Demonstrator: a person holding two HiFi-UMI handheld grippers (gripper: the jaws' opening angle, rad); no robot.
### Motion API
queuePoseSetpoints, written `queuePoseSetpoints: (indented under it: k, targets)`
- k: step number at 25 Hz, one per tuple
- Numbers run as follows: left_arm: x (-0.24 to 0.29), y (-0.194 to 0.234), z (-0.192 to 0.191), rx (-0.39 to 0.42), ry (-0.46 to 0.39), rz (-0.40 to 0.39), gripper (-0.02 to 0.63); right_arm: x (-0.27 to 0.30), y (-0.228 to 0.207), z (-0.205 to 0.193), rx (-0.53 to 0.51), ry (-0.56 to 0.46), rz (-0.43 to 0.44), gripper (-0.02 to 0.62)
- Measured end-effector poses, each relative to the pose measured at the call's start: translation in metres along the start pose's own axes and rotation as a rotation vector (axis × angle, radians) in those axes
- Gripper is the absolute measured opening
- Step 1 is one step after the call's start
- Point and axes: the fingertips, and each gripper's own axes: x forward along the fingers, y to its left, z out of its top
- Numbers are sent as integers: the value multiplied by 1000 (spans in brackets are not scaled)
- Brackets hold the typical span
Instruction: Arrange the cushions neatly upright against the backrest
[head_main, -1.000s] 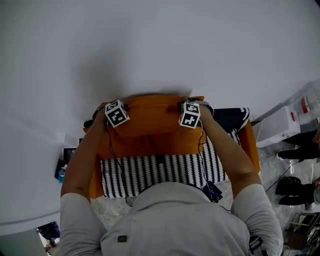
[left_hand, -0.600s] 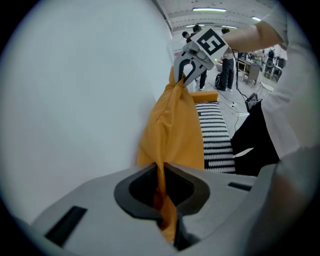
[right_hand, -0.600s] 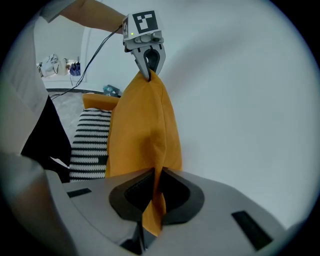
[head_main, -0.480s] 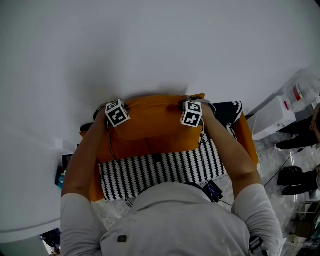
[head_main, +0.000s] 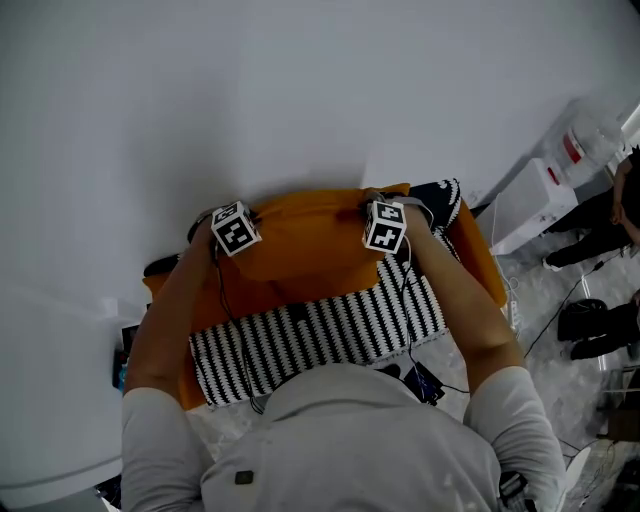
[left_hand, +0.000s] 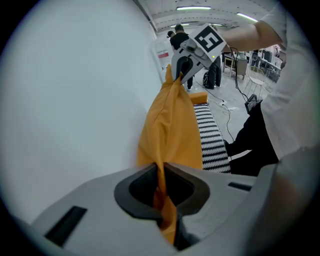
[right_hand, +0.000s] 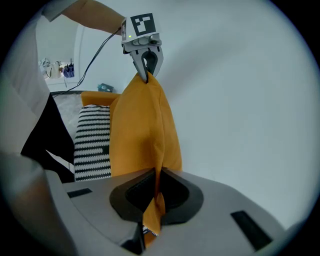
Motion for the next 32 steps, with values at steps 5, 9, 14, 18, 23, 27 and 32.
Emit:
queuePoseSetpoints:
  k: [5, 9, 14, 18, 23, 27, 32]
  targets:
    - [11, -28, 63, 38, 11, -8, 32, -27, 11, -67, 38, 11, -4, 34]
    - [20, -56, 122, 67, 3, -20, 32, -59, 18, -124, 64, 17, -15, 34]
    - [34, -96, 191, 104, 5, -40, 32, -90, 29, -200, 105, 35, -31, 32]
    - [46, -129, 241, 128, -4, -53, 32, -115, 45, -256, 129, 50, -43, 32]
    - [65, -170, 291, 152, -11, -82, 32, -136, 70, -318, 160, 66, -42, 32]
    - [83, -195, 320, 174, -13, -119, 32, -147, 83, -356, 201, 87, -32, 32]
    - [112, -218, 346, 177, -34, -165, 32, -141, 101, -398, 238, 111, -7, 32]
